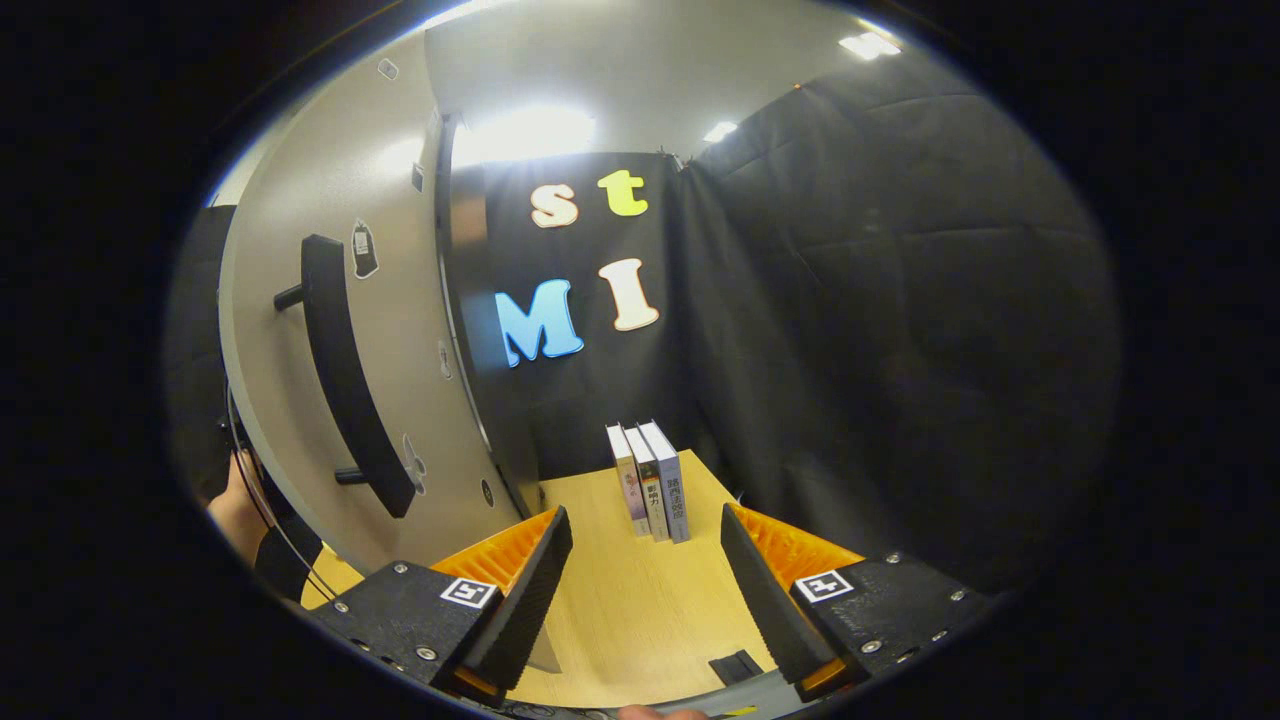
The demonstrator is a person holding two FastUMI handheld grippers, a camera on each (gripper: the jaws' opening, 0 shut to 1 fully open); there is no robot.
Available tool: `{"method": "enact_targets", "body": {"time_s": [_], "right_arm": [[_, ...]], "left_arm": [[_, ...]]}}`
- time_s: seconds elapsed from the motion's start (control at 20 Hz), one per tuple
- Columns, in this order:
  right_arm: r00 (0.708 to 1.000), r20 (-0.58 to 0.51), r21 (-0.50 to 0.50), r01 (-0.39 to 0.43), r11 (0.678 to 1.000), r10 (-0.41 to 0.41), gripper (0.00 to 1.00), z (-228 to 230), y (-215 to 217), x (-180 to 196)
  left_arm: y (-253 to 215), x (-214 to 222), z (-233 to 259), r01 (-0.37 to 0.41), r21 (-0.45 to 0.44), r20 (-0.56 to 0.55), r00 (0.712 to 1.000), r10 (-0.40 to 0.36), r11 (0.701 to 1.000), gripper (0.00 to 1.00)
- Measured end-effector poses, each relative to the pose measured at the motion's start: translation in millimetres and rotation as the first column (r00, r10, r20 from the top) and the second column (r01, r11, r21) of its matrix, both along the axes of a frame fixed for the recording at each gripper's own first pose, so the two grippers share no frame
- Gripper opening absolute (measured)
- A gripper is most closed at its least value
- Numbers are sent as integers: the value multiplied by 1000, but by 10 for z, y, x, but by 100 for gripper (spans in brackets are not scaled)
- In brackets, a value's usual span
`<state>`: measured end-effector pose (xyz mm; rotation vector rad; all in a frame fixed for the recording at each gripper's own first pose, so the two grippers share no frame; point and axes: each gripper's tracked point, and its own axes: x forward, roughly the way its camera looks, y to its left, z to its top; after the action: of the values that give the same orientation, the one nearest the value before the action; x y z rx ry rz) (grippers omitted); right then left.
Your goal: Open the cabinet door with the right hand, grasp the bottle in the cabinet with the left hand and place it on the coaster, then close the cabinet door with the right hand.
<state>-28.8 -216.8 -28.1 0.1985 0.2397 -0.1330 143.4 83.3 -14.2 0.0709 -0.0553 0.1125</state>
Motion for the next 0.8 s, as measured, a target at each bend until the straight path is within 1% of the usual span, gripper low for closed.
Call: {"method": "enact_targets", "body": {"time_s": [0.05, 0.15, 0.2, 0.25, 0.4, 0.5, 0.6, 0.65, 0.7, 0.75, 0.8], "right_arm": [[1000, -1, -7, -21, 1000, 21, 88, -19, -13, -3], [999, 8, -40, -41, 998, 41, 88, -32, -79, -12], [998, 24, -61, -50, 997, 51, 93, -17, -98, -15], [997, 47, -79, -61, 995, 65, 93, -5, -90, -6], [990, 100, -111, -87, 990, 99, 93, -50, -45, 19], [987, 94, -133, -114, 985, 127, 92, -172, 35, 71], [988, 67, -155, -126, 980, 138, 93, -330, 67, 132], [989, 57, -161, -123, 979, 134, 88, -404, 68, 158], [990, 55, -161, -119, 980, 130, 88, -466, 79, 173], [991, 53, -160, -114, 980, 123, 93, -541, 94, 195], [991, 47, -159, -113, 981, 122, 93, -631, 116, 207]], "left_arm": [[5, -8, -2, -7, 2, -5, 1000, 7, 1000, 77], [33, -9, -9, -36, 7, -5, 999, 36, 999, 77], [18, -3, -34, -46, -1, -4, 999, 46, 999, 77], [23, -3, -51, -56, -6, 1, 998, 56, 998, 77], [69, 37, -67, -117, 21, -3, 993, 118, 993, 77], [99, 63, -128, -133, 15, -36, 990, 133, 991, 77], [136, 82, -161, -159, 11, -66, 985, 159, 987, 77], [142, 105, -156, -170, 11, -72, 983, 171, 985, 77], [133, 87, -147, -177, 12, -73, 981, 178, 984, 72], [120, 84, -115, -181, 18, -73, 981, 182, 983, 66], [129, 60, -123, -187, 33, -68, 980, 188, 982, 77]]}}
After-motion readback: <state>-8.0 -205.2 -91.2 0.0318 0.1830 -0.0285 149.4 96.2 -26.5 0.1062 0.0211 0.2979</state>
